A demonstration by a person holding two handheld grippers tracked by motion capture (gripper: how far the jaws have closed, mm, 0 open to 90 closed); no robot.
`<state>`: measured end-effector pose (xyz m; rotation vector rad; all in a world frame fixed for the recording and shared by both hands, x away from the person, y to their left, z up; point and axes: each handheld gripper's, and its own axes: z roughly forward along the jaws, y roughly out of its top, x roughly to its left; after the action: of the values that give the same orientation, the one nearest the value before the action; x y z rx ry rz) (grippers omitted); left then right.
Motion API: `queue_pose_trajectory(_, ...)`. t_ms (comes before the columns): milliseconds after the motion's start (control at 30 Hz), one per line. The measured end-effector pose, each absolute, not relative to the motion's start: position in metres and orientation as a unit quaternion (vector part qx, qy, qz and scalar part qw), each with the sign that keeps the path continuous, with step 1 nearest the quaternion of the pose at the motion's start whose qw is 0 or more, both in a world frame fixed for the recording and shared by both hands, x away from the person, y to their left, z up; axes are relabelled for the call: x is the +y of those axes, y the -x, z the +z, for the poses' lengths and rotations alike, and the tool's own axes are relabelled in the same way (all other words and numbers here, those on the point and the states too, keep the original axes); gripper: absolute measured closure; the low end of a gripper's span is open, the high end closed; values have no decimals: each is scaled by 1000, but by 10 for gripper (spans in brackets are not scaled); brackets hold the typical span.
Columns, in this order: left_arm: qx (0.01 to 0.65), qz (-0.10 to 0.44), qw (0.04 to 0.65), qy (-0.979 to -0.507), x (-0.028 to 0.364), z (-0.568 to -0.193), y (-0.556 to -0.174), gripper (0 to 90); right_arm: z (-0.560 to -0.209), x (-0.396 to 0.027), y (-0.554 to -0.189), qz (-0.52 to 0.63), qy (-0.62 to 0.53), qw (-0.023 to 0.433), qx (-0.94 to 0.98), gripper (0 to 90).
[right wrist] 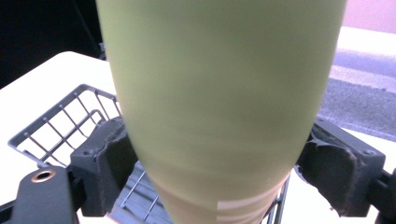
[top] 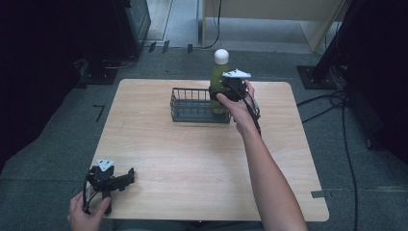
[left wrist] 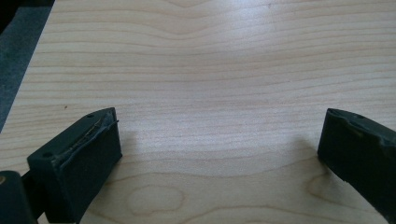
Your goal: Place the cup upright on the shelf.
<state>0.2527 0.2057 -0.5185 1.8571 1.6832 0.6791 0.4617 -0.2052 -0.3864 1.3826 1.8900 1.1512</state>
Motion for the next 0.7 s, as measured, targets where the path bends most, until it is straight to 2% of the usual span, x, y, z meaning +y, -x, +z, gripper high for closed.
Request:
queue_pose_trajectory(533,624,252,269,-689,206,-519,-253,0,-386,-215,-439,433,-504,250,704,127)
queue_pose_trajectory(700,624,252,269,-689,206,-519,-253,0,-388,-222,-425,430,-502,245,709,75)
